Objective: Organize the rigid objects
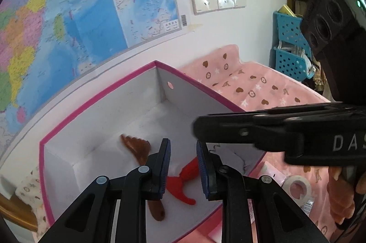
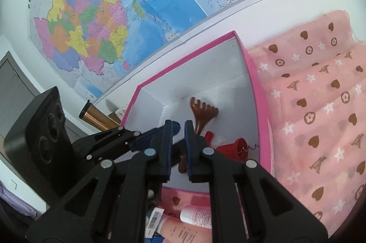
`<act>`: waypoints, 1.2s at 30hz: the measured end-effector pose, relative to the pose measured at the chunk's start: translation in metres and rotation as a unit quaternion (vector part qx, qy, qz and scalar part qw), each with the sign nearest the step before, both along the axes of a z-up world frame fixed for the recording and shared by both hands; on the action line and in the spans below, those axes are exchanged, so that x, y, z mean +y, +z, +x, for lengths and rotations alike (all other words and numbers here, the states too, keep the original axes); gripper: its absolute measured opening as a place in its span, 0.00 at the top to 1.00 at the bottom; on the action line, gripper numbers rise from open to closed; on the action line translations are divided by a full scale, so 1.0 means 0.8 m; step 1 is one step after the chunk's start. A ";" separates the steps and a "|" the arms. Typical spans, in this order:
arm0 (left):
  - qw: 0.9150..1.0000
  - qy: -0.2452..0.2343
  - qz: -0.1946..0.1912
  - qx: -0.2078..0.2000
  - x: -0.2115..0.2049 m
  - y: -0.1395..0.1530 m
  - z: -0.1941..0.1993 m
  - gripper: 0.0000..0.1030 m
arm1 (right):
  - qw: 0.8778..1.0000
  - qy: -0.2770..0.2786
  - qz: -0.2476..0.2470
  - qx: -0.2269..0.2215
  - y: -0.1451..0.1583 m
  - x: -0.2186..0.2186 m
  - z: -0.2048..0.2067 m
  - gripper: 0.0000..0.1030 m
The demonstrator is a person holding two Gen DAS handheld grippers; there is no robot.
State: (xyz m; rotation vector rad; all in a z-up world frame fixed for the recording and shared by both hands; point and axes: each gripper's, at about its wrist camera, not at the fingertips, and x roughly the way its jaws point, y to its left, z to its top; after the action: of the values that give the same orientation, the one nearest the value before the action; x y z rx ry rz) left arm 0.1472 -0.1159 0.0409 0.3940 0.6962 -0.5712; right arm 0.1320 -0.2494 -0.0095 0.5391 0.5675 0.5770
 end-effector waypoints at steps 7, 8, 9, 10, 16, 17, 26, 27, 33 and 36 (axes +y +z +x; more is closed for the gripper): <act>0.997 0.033 -0.068 -0.004 0.050 0.023 -0.020 0.59 | 1.000 0.007 -0.009 -0.011 -0.001 -0.008 -0.028 0.83; 0.996 0.040 -0.077 -0.010 0.059 0.027 -0.027 0.58 | 1.000 0.008 -0.011 -0.015 0.000 -0.009 -0.032 0.82; 0.995 0.045 -0.084 -0.014 0.067 0.029 -0.033 0.55 | 1.000 0.010 -0.014 -0.018 0.000 -0.009 -0.037 0.79; 0.995 0.053 -0.088 -0.018 0.074 0.031 -0.039 0.54 | 1.000 0.012 -0.017 -0.020 0.001 -0.008 -0.041 0.75; 0.990 0.080 -0.113 -0.039 0.113 0.038 -0.084 0.46 | 0.999 0.031 -0.035 -0.027 -0.005 -0.001 -0.064 0.71; 0.988 0.086 -0.118 -0.042 0.120 0.039 -0.091 0.45 | 0.998 0.035 -0.036 -0.028 -0.007 0.001 -0.068 0.71; 0.982 0.135 -0.130 -0.029 0.167 0.011 -0.136 0.42 | 0.994 0.071 -0.071 -0.030 -0.022 0.024 -0.098 0.64; 0.981 0.141 -0.129 -0.025 0.171 0.006 -0.138 0.42 | 0.994 0.076 -0.073 -0.029 -0.024 0.026 -0.100 0.63; 0.975 0.179 -0.134 0.004 0.198 -0.024 -0.149 0.42 | 0.992 0.096 -0.083 -0.018 -0.040 0.038 -0.109 0.63; 0.972 0.192 -0.135 0.020 0.207 -0.040 -0.155 0.42 | 0.990 0.107 -0.093 -0.011 -0.050 0.048 -0.112 0.63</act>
State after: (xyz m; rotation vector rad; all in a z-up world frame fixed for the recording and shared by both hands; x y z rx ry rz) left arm 0.0232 0.0495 0.0088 -0.0097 0.6994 -0.3004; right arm 0.0425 -0.2107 -0.0493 0.2965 0.6559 0.7234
